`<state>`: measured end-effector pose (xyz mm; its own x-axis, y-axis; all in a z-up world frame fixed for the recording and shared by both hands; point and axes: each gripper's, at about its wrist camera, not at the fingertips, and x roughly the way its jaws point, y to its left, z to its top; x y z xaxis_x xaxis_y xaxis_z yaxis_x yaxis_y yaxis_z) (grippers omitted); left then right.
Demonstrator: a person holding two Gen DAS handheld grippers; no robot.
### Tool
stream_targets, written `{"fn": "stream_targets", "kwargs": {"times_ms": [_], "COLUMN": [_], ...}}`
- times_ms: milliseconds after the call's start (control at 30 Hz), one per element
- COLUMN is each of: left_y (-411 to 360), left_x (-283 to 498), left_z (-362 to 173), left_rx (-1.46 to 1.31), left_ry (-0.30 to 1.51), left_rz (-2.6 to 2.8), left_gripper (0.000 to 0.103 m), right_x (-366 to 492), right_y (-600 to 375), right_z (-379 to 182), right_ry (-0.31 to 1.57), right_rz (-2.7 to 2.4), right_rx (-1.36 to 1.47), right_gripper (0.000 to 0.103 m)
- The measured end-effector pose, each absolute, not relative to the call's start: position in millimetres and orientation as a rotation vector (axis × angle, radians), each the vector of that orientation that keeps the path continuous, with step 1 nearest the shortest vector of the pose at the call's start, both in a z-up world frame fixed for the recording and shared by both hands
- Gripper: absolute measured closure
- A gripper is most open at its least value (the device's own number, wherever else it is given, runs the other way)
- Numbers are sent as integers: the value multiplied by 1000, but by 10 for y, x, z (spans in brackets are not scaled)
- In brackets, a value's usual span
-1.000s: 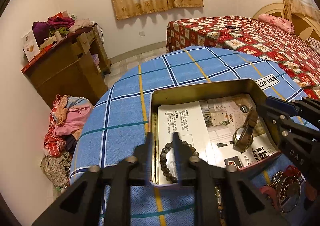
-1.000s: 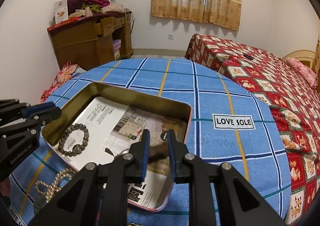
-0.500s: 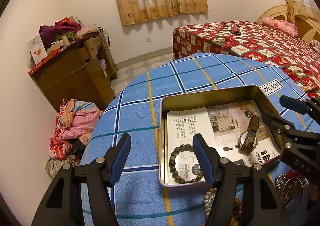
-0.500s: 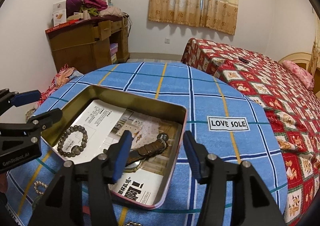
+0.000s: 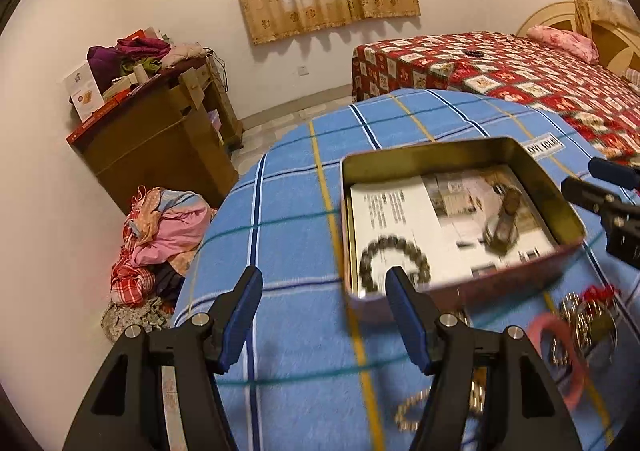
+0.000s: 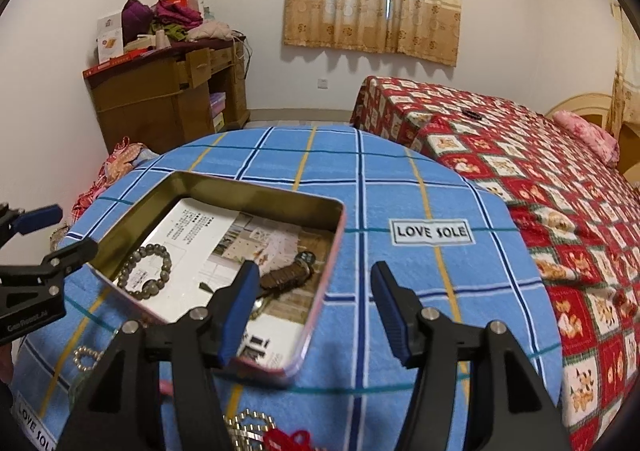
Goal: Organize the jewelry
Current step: 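Withdraw both open tools from the tin back toward the jewelry pile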
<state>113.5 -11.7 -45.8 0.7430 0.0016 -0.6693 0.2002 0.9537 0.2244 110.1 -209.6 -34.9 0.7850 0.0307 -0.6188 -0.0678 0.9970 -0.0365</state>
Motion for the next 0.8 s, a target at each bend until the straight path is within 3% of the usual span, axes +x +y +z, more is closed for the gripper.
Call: {"fn": "stream_targets", "kwargs": {"times_ms": [367, 800], "left_y": [-70, -312], "left_x": [650, 791], "left_z": [-513, -696], "left_rx": [309, 259], "left_ry": [738, 781], "left_rz": [-185, -241], "left_gripper": [38, 39], "right_x": [631, 479], "right_y": [-2147, -2059], "right_z": [-474, -678], "right_ry": [709, 740], "right_rz": [75, 91], "right_rx": [-78, -90], "right_gripper": [42, 41]}}
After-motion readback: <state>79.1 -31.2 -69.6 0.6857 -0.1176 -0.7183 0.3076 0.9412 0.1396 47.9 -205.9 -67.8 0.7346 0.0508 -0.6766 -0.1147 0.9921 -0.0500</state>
